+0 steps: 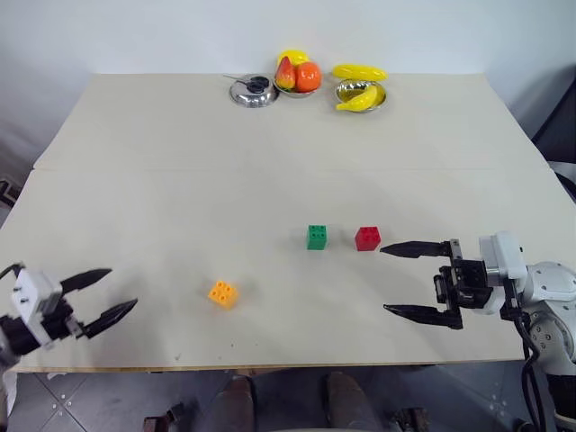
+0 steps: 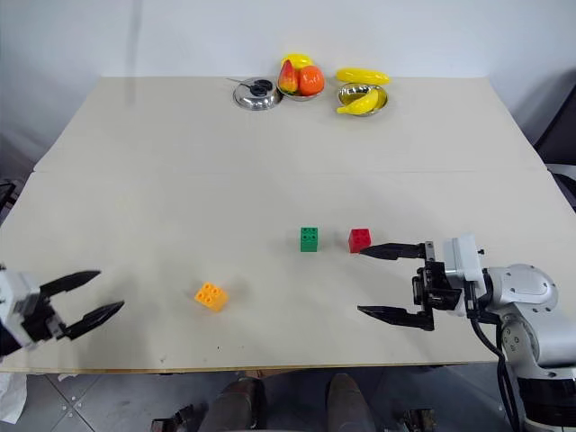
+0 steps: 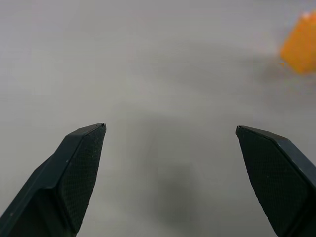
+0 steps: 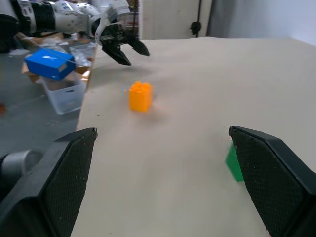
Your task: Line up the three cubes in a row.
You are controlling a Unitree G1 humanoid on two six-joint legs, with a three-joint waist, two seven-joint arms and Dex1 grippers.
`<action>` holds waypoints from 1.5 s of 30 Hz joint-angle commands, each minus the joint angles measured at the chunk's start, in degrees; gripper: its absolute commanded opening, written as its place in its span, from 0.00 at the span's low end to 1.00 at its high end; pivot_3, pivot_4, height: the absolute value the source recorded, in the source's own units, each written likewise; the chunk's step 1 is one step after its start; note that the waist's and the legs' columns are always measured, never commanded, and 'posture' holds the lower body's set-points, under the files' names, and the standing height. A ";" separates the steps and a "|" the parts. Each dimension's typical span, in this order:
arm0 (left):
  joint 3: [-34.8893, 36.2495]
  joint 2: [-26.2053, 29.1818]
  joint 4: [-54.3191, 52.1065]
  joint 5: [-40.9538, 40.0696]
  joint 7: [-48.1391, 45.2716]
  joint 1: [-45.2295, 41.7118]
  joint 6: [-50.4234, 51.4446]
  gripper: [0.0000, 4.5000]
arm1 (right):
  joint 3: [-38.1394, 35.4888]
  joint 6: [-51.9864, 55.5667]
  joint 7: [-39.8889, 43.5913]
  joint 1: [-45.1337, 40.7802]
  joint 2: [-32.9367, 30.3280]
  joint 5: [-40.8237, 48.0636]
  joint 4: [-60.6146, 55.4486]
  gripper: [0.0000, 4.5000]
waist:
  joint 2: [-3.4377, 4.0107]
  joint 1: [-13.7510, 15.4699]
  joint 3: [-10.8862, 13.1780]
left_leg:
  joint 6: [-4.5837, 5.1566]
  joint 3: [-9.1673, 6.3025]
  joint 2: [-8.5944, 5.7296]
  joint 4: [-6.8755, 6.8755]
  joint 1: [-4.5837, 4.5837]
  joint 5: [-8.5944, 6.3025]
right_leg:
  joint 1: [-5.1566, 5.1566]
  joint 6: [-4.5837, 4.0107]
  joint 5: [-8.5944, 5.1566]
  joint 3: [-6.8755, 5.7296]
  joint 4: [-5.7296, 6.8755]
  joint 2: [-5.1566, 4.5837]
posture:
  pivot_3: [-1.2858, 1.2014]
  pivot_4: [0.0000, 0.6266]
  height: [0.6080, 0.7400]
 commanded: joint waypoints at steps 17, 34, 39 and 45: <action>-20.98 -12.55 -34.28 -0.55 21.74 3.70 14.77 0.99 | -5.74 -7.16 3.06 7.58 -0.73 -1.66 3.47 1.00 | -0.01 0.68 -0.04 | -0.05 0.03 0.02 -0.07 0.07 0.03 | 0.05 0.01 0.01 0.02 -0.16 0.10 | 0.52 0.24 1.00; -28.13 -11.91 -24.84 6.10 23.74 -4.39 11.01 0.47 | -9.85 -9.72 -0.13 16.17 -0.45 -2.05 0.76 1.00 | 0.12 1.32 -0.11 | -0.07 0.02 0.00 -0.04 0.09 0.04 | 0.17 0.05 0.03 0.01 -0.33 0.10 | 0.52 0.24 1.00; -31.30 -6.67 -13.36 5.00 10.62 -19.68 7.24 0.33 | -11.06 -10.07 -1.25 17.68 -0.47 -2.35 0.58 1.00 | 0.13 1.95 -0.12 | -0.10 -0.06 -0.02 -0.02 0.13 0.07 | 0.30 0.07 0.04 -0.08 -0.37 0.10 | 0.52 0.24 1.00; -40.91 -6.01 12.05 8.90 -8.73 -46.72 1.12 0.33 | -12.27 -9.75 -2.48 18.44 -0.86 -2.01 -0.35 1.00 | 0.17 1.63 -0.14 | -0.13 -0.06 -0.05 -0.02 0.10 0.09 | 0.29 0.10 0.07 -0.12 -0.41 0.13 | 0.52 0.24 1.00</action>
